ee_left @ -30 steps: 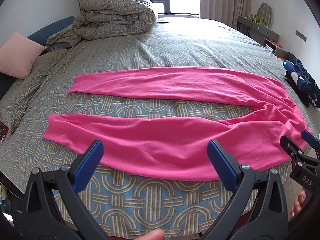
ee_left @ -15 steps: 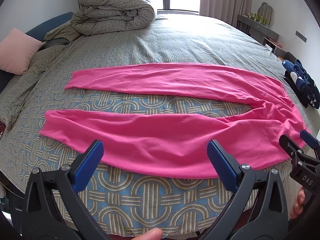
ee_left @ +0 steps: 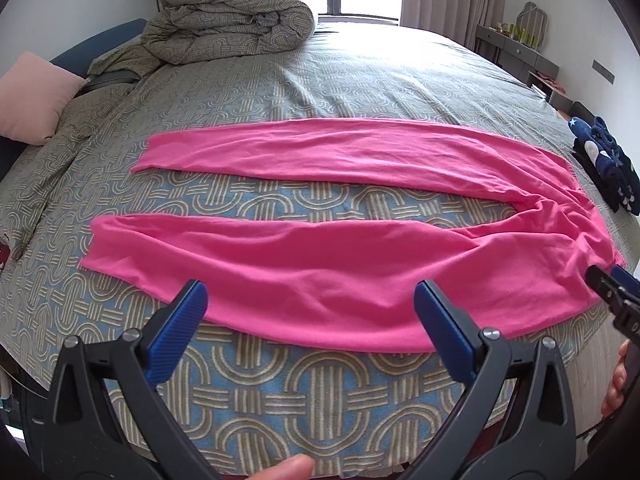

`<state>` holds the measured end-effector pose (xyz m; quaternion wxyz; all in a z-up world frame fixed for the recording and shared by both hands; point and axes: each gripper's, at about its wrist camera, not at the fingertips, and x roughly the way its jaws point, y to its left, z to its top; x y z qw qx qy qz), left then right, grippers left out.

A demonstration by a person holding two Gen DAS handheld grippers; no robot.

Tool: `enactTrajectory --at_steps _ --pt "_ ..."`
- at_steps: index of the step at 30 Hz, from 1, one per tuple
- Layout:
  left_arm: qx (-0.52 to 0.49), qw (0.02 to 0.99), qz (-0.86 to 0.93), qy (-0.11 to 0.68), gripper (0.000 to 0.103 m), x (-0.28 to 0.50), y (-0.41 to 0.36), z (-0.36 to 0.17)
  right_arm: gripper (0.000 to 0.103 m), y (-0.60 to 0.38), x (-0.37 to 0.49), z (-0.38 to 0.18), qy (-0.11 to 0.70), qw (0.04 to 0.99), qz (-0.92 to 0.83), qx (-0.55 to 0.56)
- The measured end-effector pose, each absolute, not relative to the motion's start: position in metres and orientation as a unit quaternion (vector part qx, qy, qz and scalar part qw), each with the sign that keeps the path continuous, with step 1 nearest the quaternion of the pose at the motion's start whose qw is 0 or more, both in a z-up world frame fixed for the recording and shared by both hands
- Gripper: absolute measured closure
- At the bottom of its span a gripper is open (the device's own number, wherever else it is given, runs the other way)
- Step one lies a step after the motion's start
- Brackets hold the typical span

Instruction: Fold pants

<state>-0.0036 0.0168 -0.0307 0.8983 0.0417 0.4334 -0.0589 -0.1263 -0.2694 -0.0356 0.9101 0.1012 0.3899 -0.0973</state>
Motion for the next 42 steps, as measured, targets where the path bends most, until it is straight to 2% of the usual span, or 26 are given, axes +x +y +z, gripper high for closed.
enactTrajectory --at_steps 2,4,6,9,10,14,23,24,26,27,36,42 --pt "0.048 0.897 -0.04 0.437 0.0 -0.002 0.033 -0.039 0.001 -0.287 -0.136 -0.037 0.388 0.907 -0.087 0.136" --pt "0.051 0.894 -0.022 0.444 0.0 -0.001 0.05 -0.046 0.008 -0.309 -0.148 -0.04 0.386 0.902 -0.082 0.176" --pt "0.045 0.891 -0.008 0.452 0.0 -0.002 0.068 -0.054 0.038 -0.329 -0.159 -0.045 0.391 0.892 -0.077 0.214" --pt "0.03 0.886 0.006 0.463 0.0 -0.004 0.089 -0.064 0.063 -0.361 -0.173 -0.058 0.409 0.866 -0.08 0.277" --pt "0.024 0.884 0.009 0.468 0.0 -0.004 0.095 -0.066 0.065 -0.371 -0.179 -0.062 0.411 0.857 -0.089 0.297" --pt "-0.004 0.875 0.011 0.485 0.006 -0.002 0.11 -0.072 0.065 -0.4 -0.194 -0.075 0.408 0.828 -0.117 0.366" --pt "-0.086 0.856 -0.005 0.509 0.007 0.006 0.135 -0.082 0.065 -0.411 -0.187 -0.097 0.413 0.8 -0.129 0.416" --pt "-0.104 0.851 -0.007 0.514 0.009 0.008 0.138 -0.084 0.065 -0.413 -0.185 -0.1 0.412 0.797 -0.128 0.422" --pt "-0.14 0.84 -0.015 0.524 0.018 0.015 0.144 -0.09 0.065 -0.415 -0.183 -0.102 0.403 0.799 -0.129 0.428" --pt "-0.156 0.835 -0.019 0.528 0.019 0.018 0.147 -0.093 0.065 -0.416 -0.182 -0.102 0.399 0.8 -0.128 0.429" --pt "-0.213 0.819 -0.016 0.533 0.021 0.049 0.15 -0.108 0.065 -0.415 -0.179 -0.106 0.383 0.801 -0.128 0.441" --pt "-0.218 0.822 0.001 0.525 0.053 0.063 0.156 -0.11 0.065 -0.409 -0.177 -0.105 0.383 0.806 -0.135 0.43"
